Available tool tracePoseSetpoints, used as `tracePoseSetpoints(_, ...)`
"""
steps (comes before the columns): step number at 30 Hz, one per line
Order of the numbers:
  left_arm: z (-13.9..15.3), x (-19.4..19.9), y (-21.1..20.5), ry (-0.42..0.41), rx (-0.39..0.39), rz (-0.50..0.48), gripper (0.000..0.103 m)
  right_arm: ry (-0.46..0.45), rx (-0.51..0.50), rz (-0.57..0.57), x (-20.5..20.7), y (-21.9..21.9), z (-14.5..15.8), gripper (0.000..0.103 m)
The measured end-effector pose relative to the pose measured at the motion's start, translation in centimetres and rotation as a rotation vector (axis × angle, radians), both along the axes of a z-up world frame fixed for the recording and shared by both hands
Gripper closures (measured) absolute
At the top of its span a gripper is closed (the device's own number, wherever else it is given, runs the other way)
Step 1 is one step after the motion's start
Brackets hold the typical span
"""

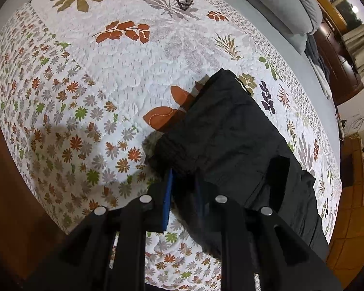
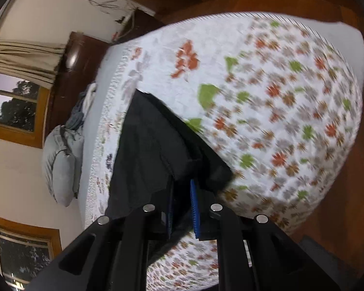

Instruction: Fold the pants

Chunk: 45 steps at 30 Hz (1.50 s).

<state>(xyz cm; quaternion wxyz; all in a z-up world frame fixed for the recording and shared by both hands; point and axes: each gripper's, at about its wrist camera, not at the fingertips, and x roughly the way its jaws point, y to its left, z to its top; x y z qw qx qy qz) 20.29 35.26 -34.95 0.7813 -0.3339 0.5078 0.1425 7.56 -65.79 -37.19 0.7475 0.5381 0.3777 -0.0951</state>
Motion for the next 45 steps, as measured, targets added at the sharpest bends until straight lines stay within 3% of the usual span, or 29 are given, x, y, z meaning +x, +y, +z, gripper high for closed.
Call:
tracePoseSetpoints(6, -0.5, 0.7, -0.2, 0.021, 0.020, -0.023, 0.086, 0.010, 0.010, -0.001, 0.0, 0.0, -0.8, 0.090)
tracePoseSetpoints(8, -0.4, 0.7, -0.3, 0.029, 0.033, -0.031, 0.077, -0.021, 0.043, -0.007, -0.3, -0.2, -0.6, 0.086)
tracePoseSetpoints(9, -0.1, 0.6, -0.3, 0.031, 0.053, -0.032, 0.061, -0.048, 0.061, -0.019, -0.7, -0.5, -0.2, 0.081)
tracePoseSetpoints(10, 0.3, 0.2, -0.2, 0.020, 0.068, -0.032, 0.038, -0.068, 0.067, -0.031, -1.2, -0.7, 0.1, 0.073)
tracePoseSetpoints(11, 0.7, -0.2, -0.2, -0.003, 0.076, -0.030, 0.030, -0.082, 0.068, -0.046, -1.8, -1.0, 0.5, 0.055)
tracePoseSetpoints(12, 1.2, -0.6, -0.2, -0.030, 0.080, -0.029, 0.021, -0.097, 0.072, -0.067, -2.5, -1.3, 0.9, 0.053)
tracePoseSetpoints(13, 1.5, -0.9, -0.3, -0.046, 0.079, -0.031, 0.019, -0.109, 0.082, -0.081, -3.1, -1.6, 1.1, 0.053)
tracePoseSetpoints(23, 2.1, -2.1, -2.5, -0.112, 0.035, -0.062, 0.013, -0.162, 0.175, -0.098, -4.6, -1.6, -0.8, 0.039)
tracePoseSetpoints(34, 0.5, -1.3, -4.4, -0.089, 0.051, -0.058, 0.013, -0.183, 0.230, -0.123, -3.0, -0.9, -4.1, 0.036)
tracePoseSetpoints(45, -0.5, -1.4, -5.3, -0.102, 0.074, -0.035, 0.013, -0.232, 0.245, -0.090, -0.4, -0.3, -4.6, 0.034)
